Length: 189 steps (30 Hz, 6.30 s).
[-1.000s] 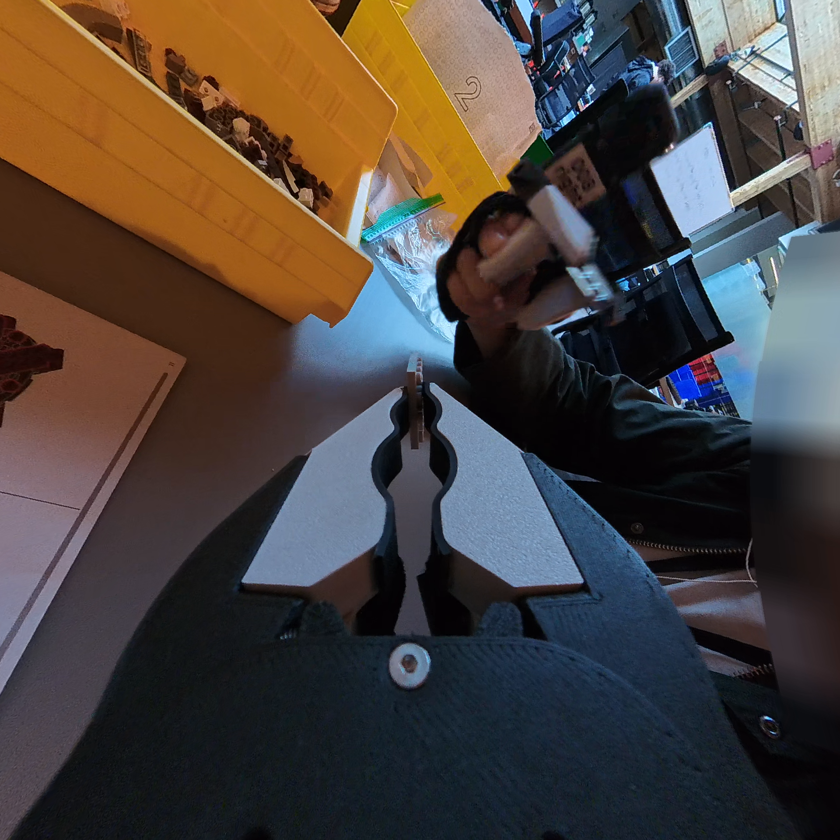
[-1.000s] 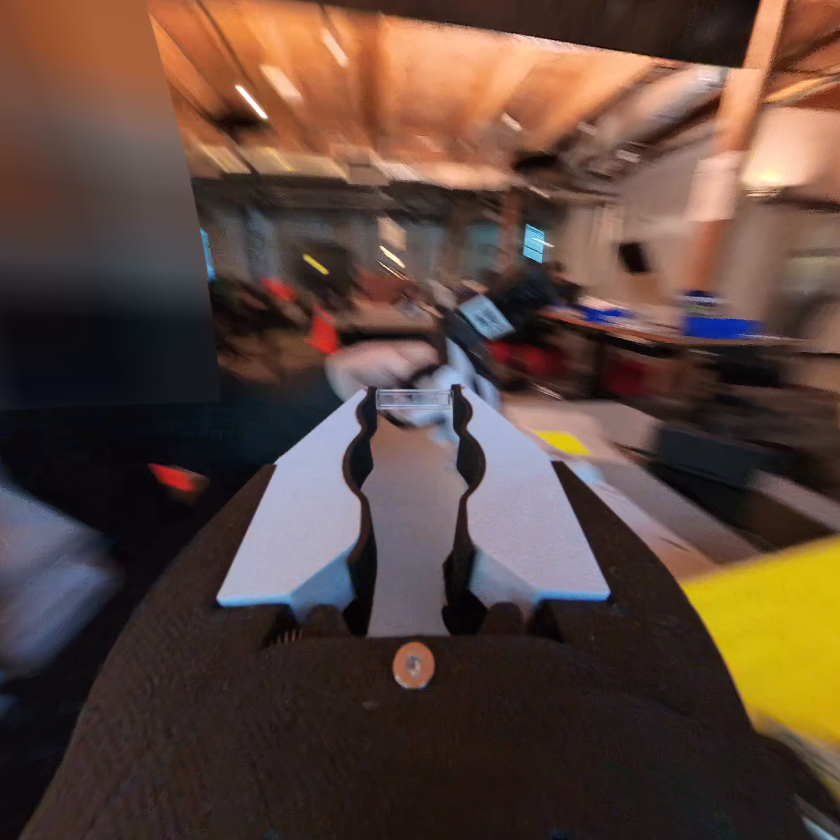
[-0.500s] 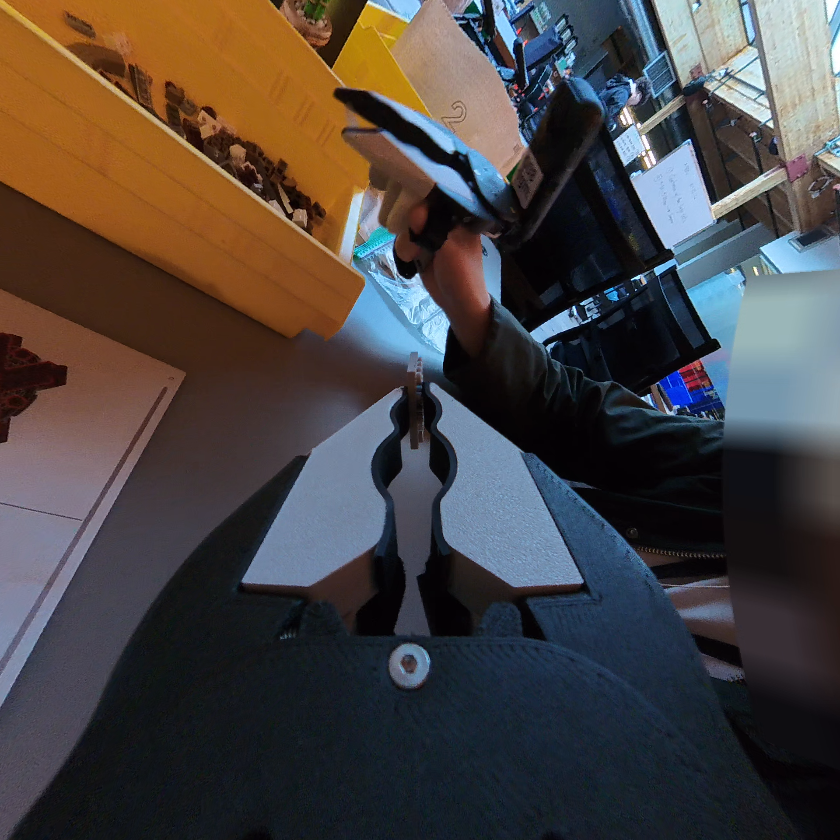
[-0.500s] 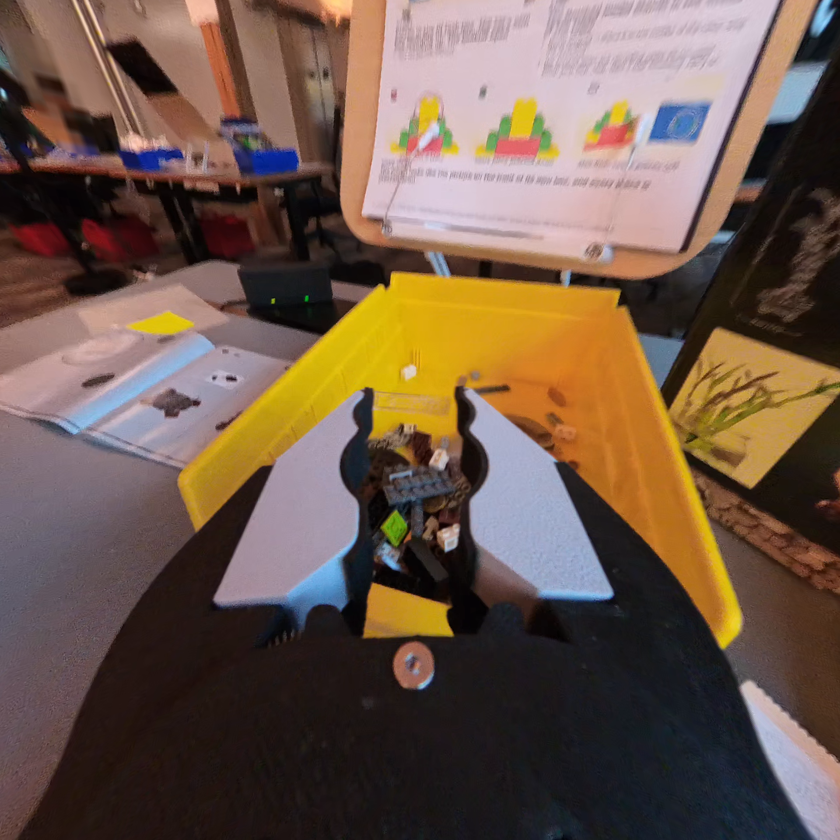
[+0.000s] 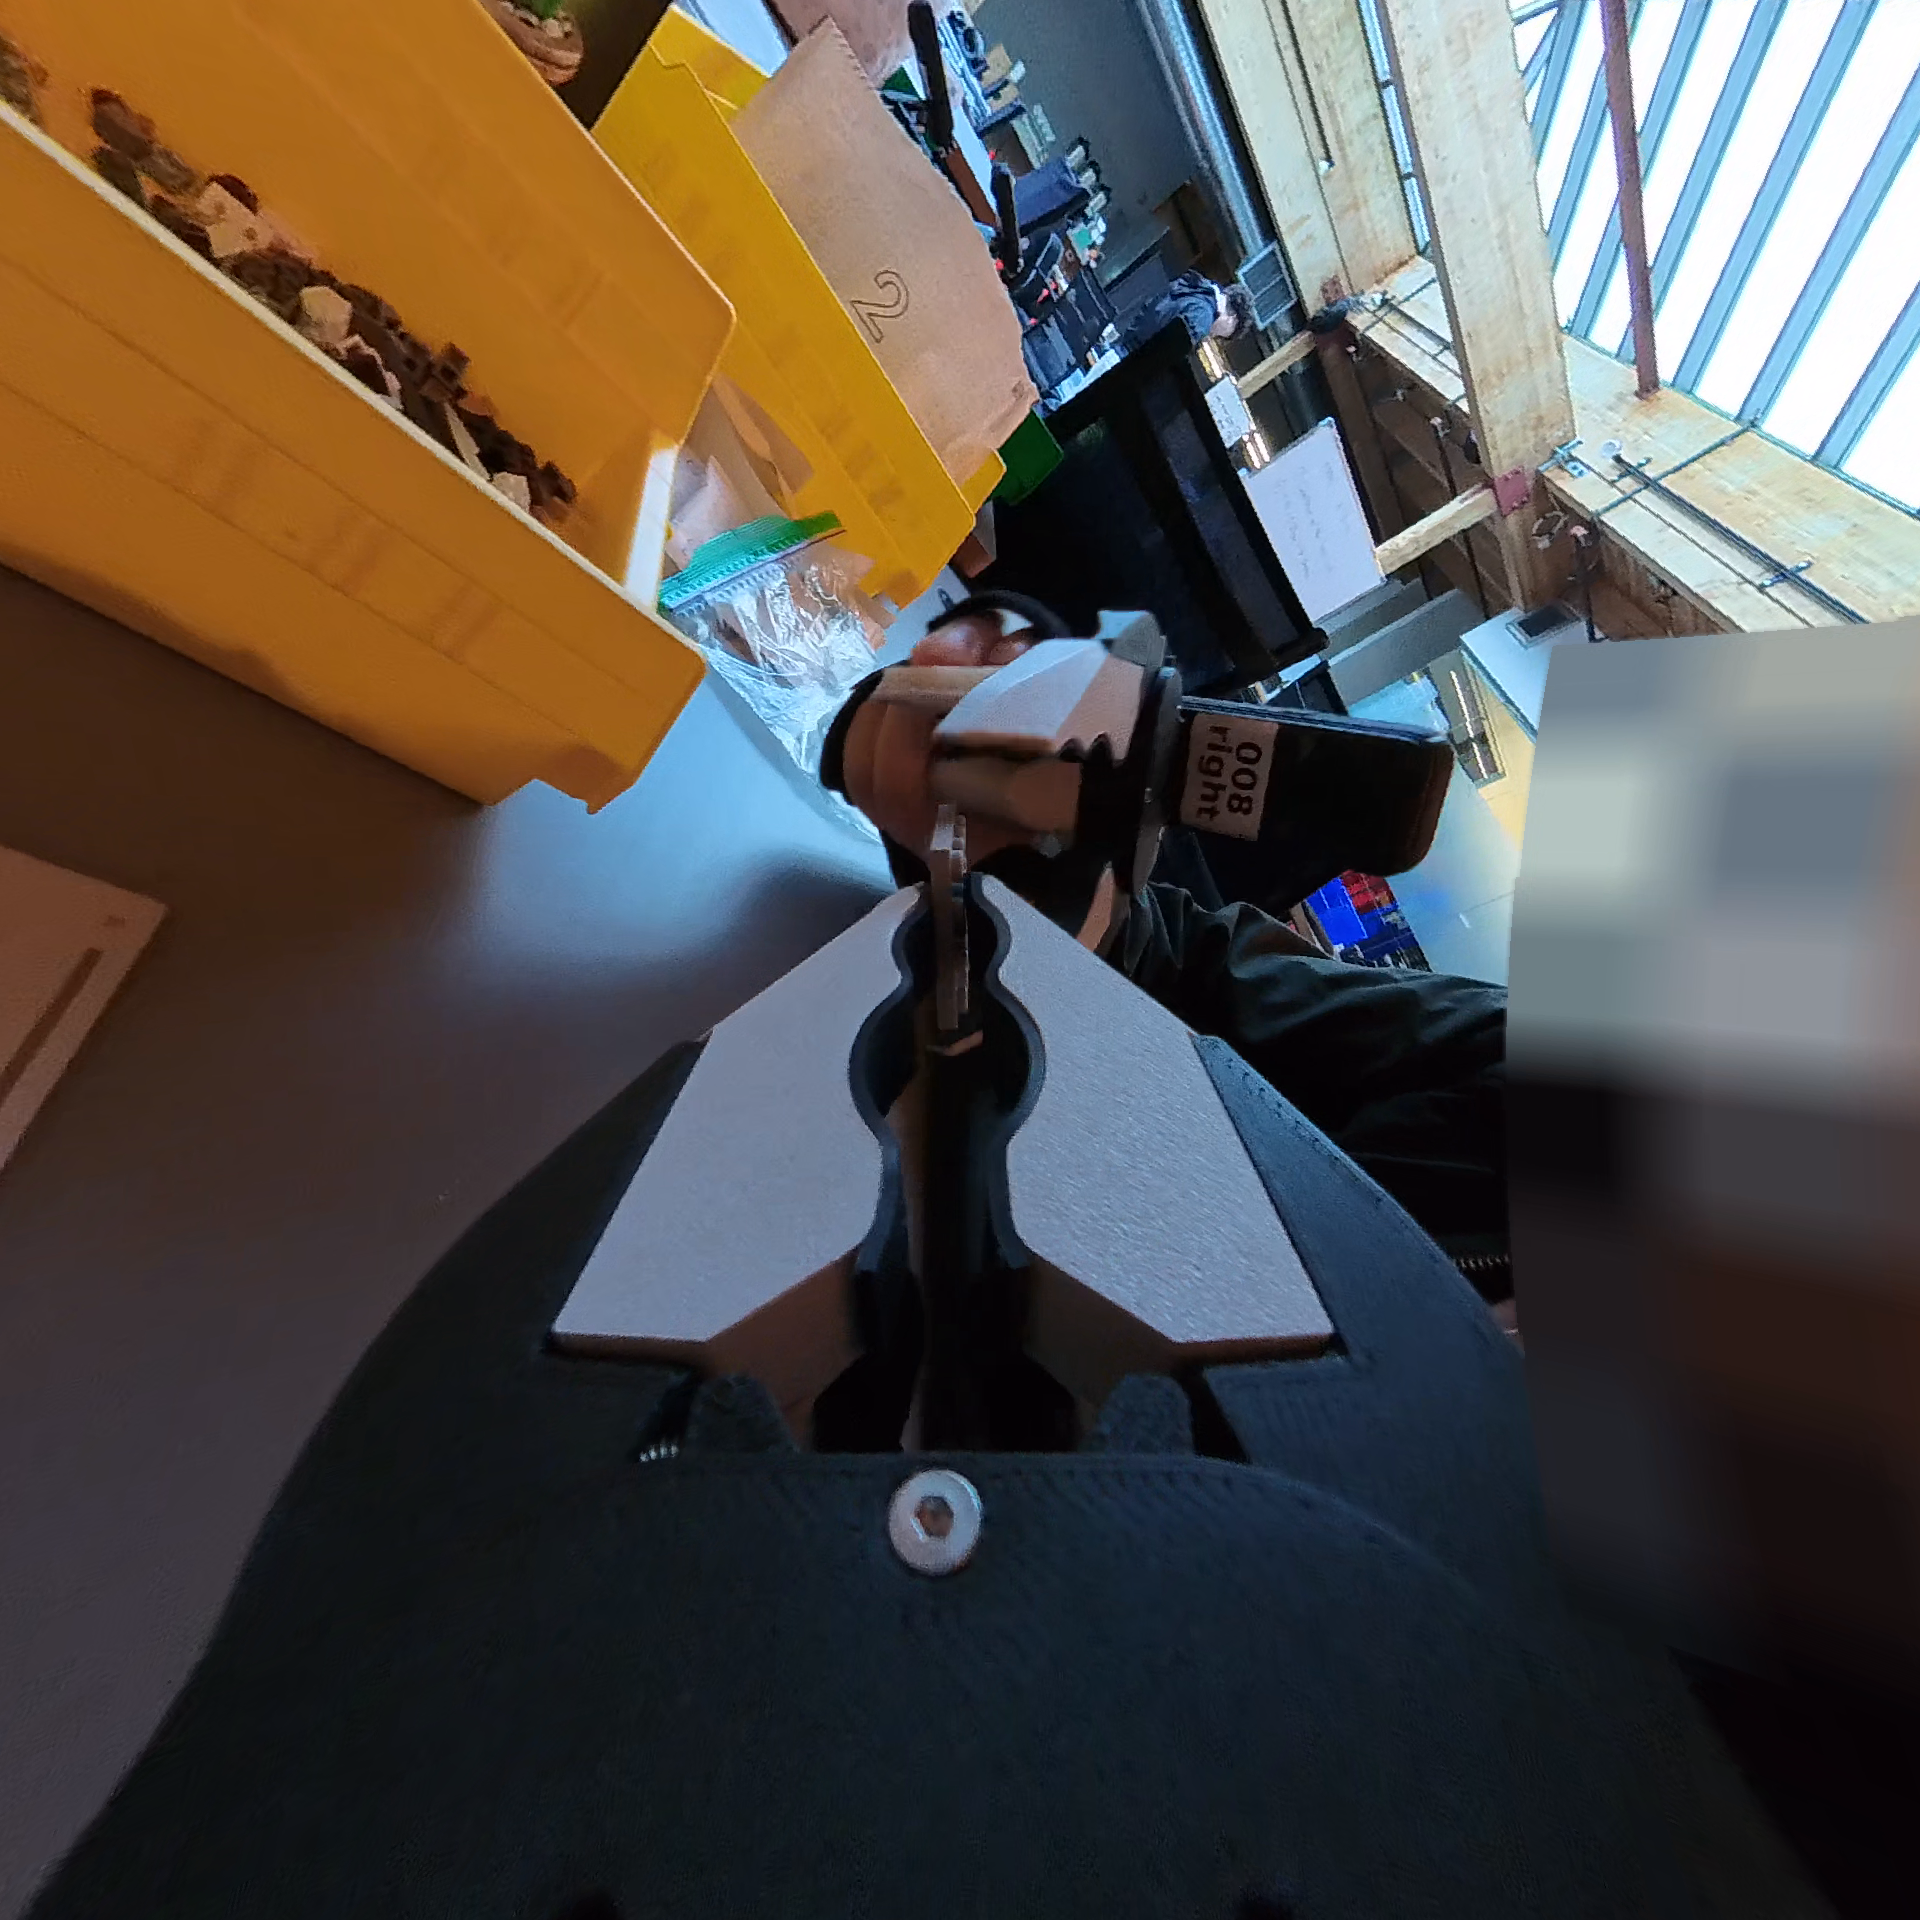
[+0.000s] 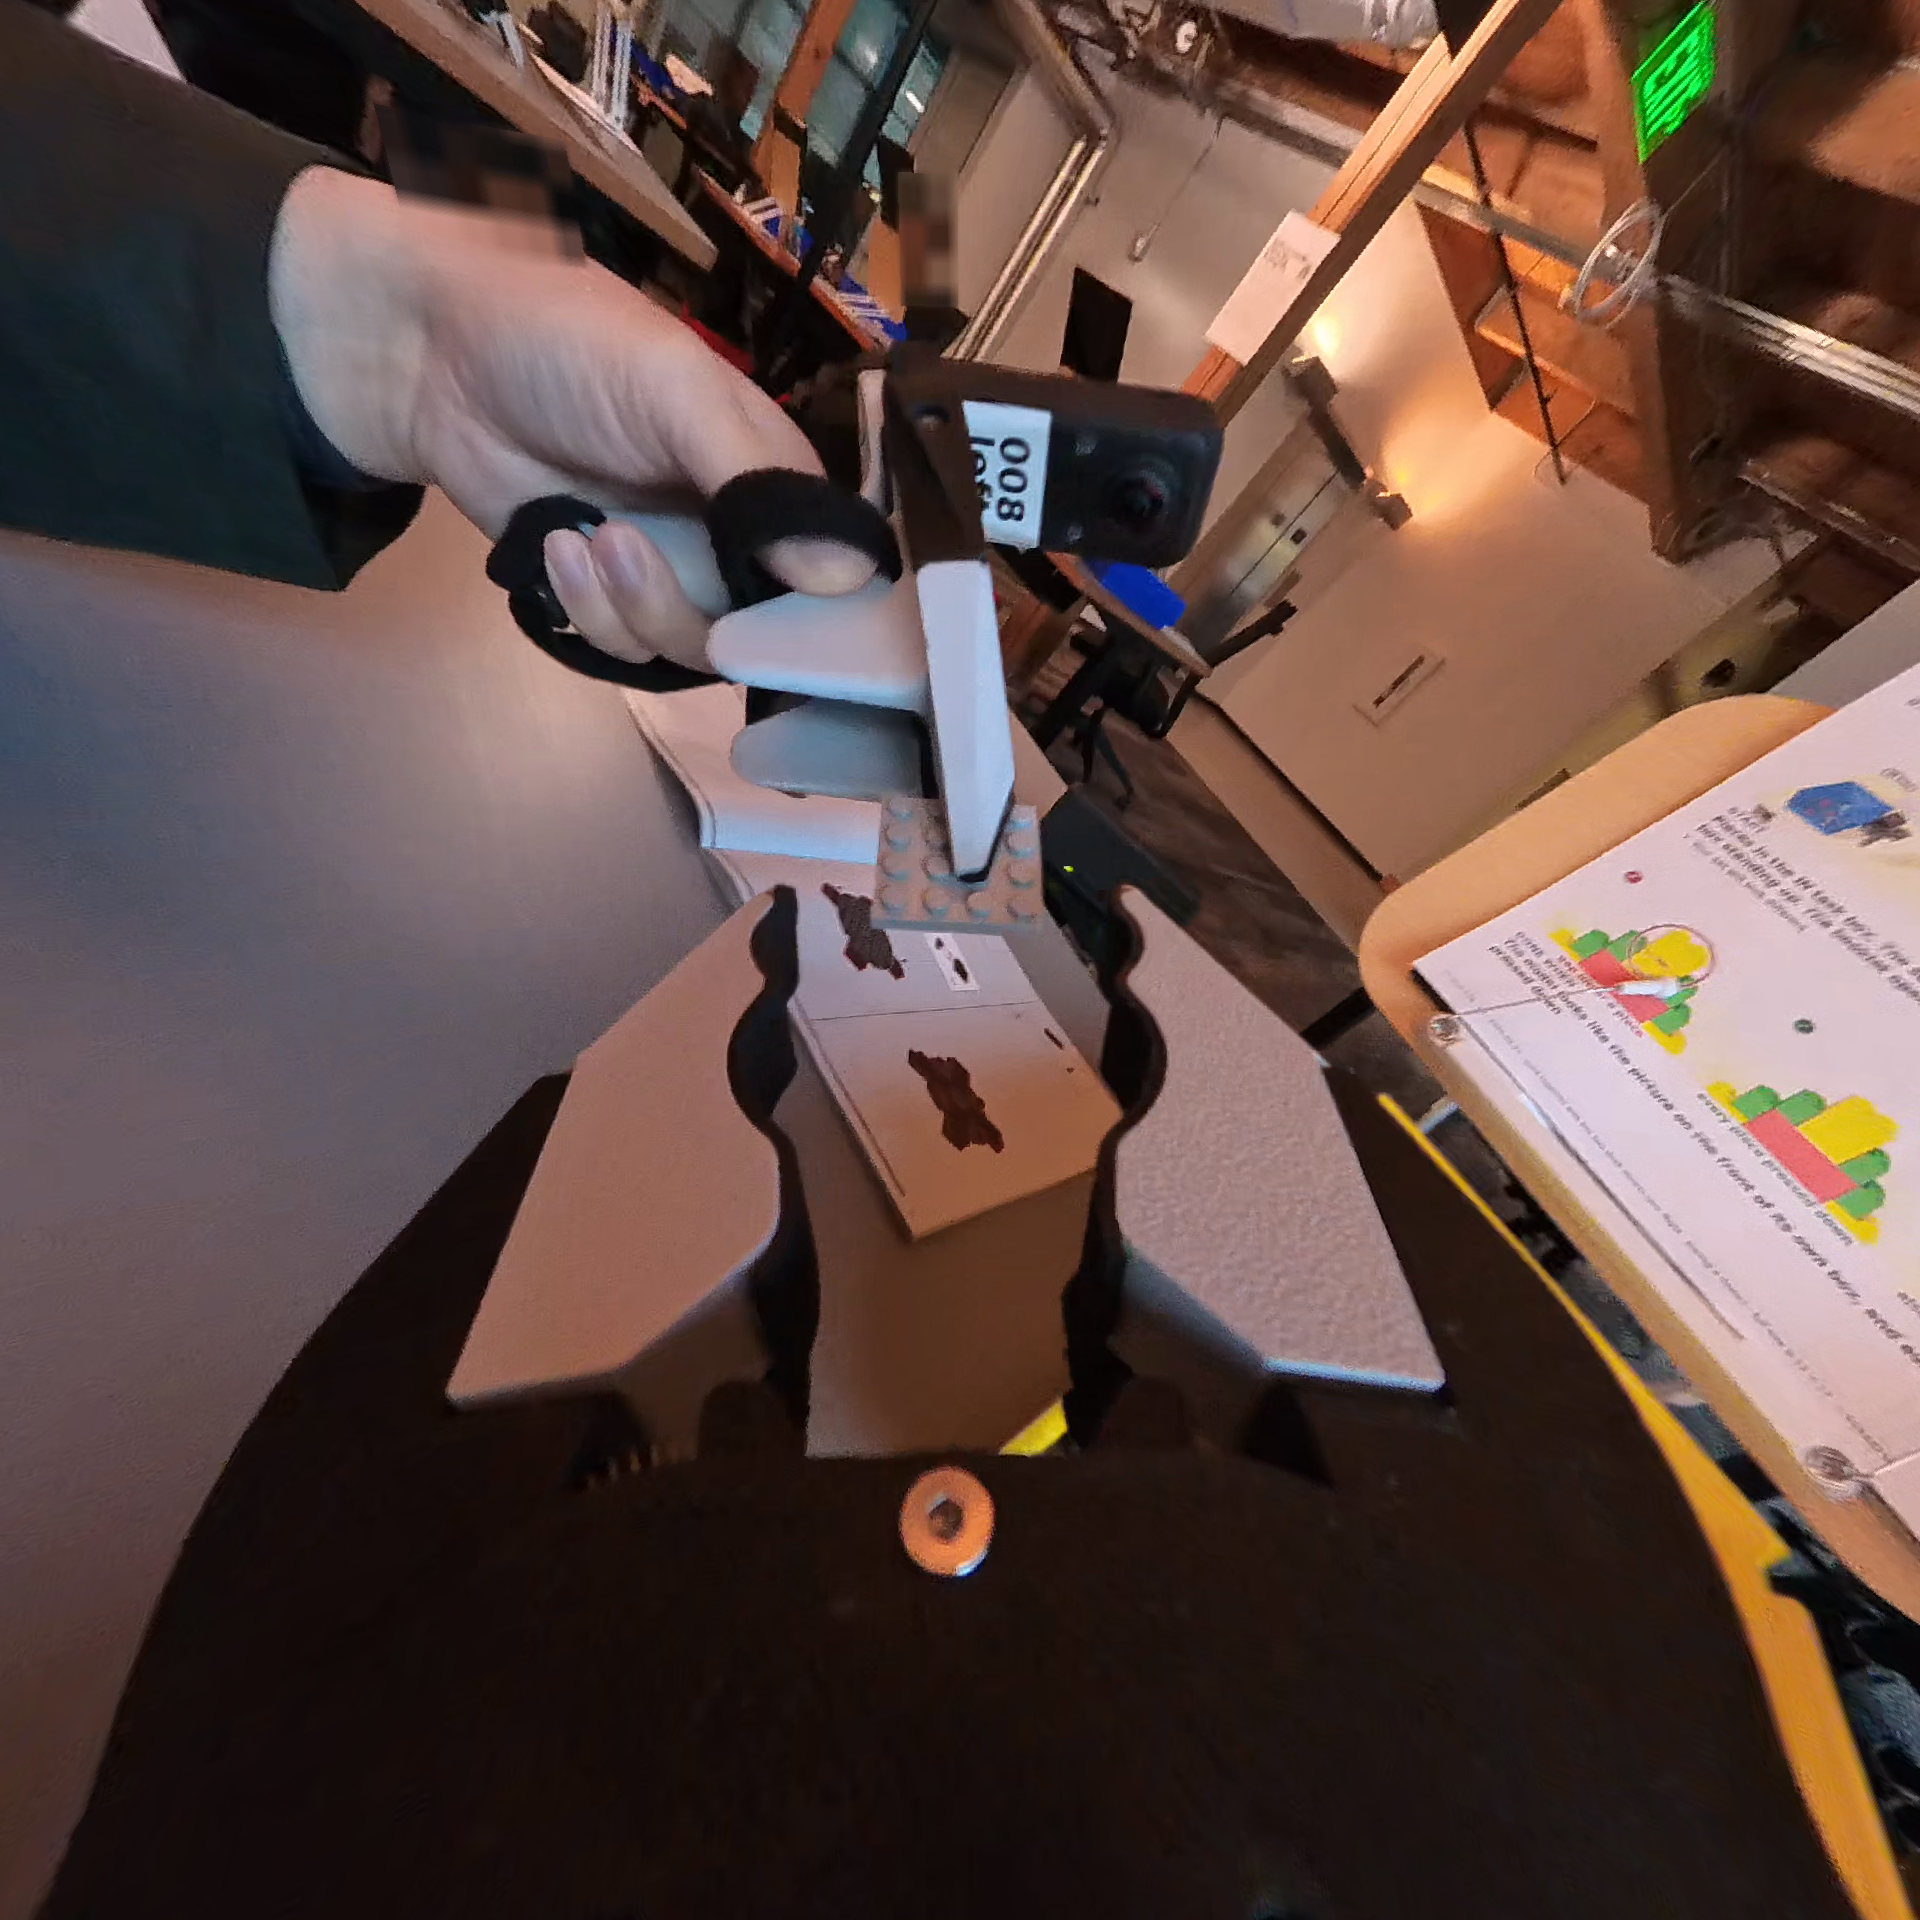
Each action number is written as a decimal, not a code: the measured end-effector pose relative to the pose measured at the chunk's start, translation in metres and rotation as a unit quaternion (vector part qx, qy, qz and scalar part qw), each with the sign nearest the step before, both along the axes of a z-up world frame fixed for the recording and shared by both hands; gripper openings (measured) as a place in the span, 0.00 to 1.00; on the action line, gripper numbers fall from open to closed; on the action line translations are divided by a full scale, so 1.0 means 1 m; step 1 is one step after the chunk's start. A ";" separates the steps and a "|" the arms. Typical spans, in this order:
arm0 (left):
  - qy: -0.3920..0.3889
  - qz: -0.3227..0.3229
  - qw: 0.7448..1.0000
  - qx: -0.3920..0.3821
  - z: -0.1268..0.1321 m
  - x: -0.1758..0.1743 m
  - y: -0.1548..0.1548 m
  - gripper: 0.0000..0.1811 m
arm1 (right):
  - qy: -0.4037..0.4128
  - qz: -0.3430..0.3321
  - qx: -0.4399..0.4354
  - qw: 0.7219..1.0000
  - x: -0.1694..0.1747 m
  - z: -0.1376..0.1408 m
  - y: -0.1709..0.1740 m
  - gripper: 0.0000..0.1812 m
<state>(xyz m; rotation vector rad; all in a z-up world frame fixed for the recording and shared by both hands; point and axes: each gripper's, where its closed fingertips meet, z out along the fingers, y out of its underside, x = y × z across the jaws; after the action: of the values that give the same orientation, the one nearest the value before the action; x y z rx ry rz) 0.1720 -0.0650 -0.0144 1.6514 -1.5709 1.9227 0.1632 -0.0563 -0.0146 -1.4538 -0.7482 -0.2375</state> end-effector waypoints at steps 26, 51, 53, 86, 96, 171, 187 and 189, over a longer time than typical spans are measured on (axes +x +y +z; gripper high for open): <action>-0.094 0.071 0.993 -0.019 0.052 -0.013 0.044 0.12 | 0.099 -0.024 0.037 0.994 0.050 0.032 -0.019 0.18; -0.088 0.066 0.994 -0.017 0.052 -0.014 0.041 0.11 | 0.174 -0.030 0.006 0.984 0.072 0.029 -0.015 0.18; -0.089 0.065 0.994 -0.017 0.052 -0.014 0.041 0.11 | 0.178 -0.029 0.005 0.984 0.073 0.029 -0.015 0.18; -0.081 0.062 0.995 -0.013 0.048 -0.012 0.039 0.11 | 0.644 0.569 0.083 0.505 0.133 0.136 -0.140 0.16; 0.007 0.200 0.929 0.311 -0.004 -0.009 0.104 0.08 | 0.491 -0.201 -0.052 0.846 0.204 -0.013 -0.012 0.18; 0.018 0.275 0.958 0.082 0.007 -0.100 0.164 0.00 | 0.101 -0.141 -0.291 0.941 -0.023 -0.103 0.082 0.16; 0.051 0.184 0.910 0.368 -0.117 -0.045 0.113 0.41 | 0.148 -0.260 -0.223 0.928 0.085 -0.027 -0.045 0.22; 0.083 0.156 0.873 0.455 -0.140 -0.048 0.115 0.41 | 0.164 -0.317 -0.176 0.917 0.134 0.007 -0.086 0.22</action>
<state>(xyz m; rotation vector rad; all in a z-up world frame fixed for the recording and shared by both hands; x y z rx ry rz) 0.1243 0.0499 -0.1540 2.4378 -2.4558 1.0763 0.2973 -0.1427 -0.0078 -1.9965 -0.0187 -0.3513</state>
